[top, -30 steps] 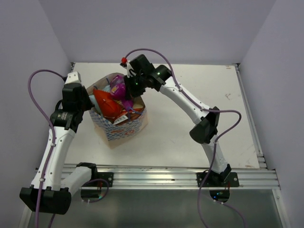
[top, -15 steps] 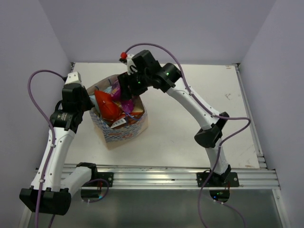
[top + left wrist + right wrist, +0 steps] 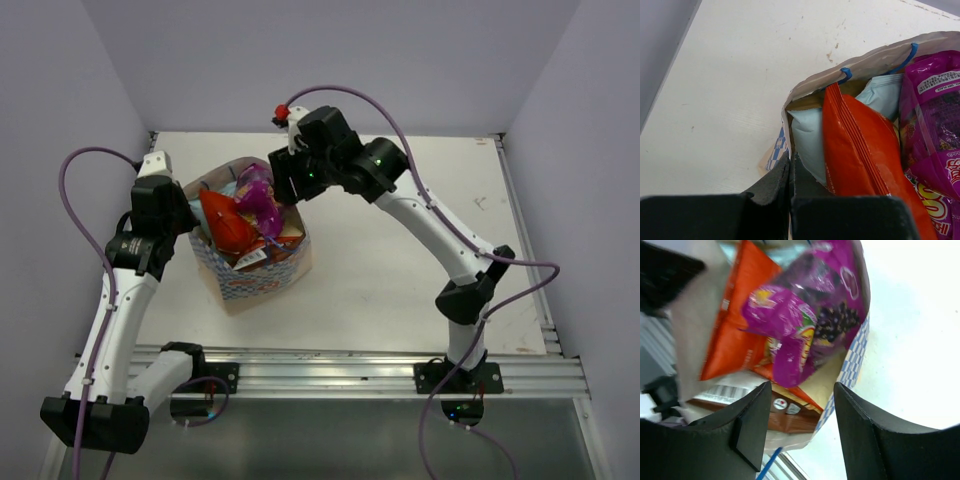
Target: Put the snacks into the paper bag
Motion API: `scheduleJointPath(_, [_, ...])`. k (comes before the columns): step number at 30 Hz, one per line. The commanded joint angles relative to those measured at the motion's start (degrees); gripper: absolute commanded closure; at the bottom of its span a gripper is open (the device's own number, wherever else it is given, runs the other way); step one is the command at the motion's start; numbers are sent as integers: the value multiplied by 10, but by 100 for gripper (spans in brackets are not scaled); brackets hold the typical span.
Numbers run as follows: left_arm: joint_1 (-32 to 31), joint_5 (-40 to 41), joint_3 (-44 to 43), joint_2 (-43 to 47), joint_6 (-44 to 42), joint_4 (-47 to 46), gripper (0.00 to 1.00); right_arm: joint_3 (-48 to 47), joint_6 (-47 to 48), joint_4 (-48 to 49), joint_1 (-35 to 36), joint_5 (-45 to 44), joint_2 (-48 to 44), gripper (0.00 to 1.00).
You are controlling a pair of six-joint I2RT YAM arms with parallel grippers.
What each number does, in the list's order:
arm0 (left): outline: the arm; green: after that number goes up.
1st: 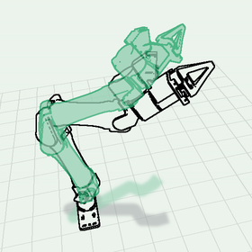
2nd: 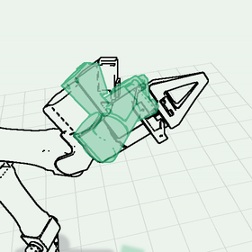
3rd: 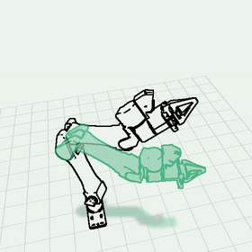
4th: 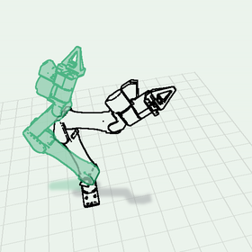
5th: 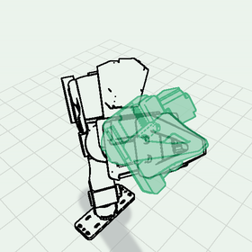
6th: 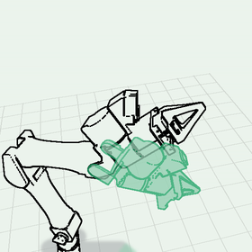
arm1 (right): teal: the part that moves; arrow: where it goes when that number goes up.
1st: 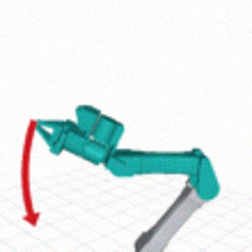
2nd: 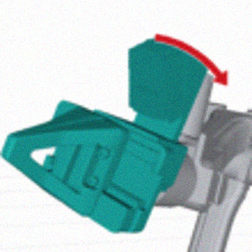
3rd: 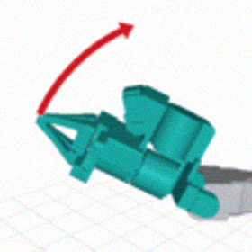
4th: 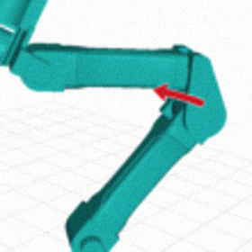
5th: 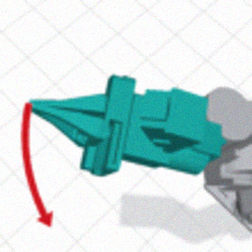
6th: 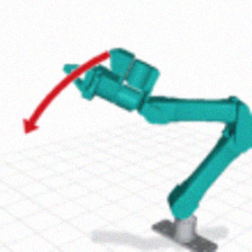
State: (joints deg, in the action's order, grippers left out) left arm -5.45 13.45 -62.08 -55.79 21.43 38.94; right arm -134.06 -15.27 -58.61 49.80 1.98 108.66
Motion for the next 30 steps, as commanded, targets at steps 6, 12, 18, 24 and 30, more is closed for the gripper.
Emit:
scheduleJointPath(6, [-7, -11, 3, 16, -5, -10, 100, 92, 22, 17, -1, -42, 12, 46])
scheduleJointPath(12, [-8, -10, 3, 17, -7, -11, 100, 148, 27, 36, -8, -58, 12, 58])
scheduleJointPath(18, [-17, -69, 5, 17, -29, -32, 100, 149, 24, 37, -8, -83, -5, 100])
scheduleJointPath(24, [-35, -150, 3, 8, -44, -53, 100, 17, 32, -52, -7, -152, -18, 100])
scheduleJointPath(30, [-53, -201, -13, -5, -47, -73, 100, -52, 20, -123, -7, -183, -39, 100])
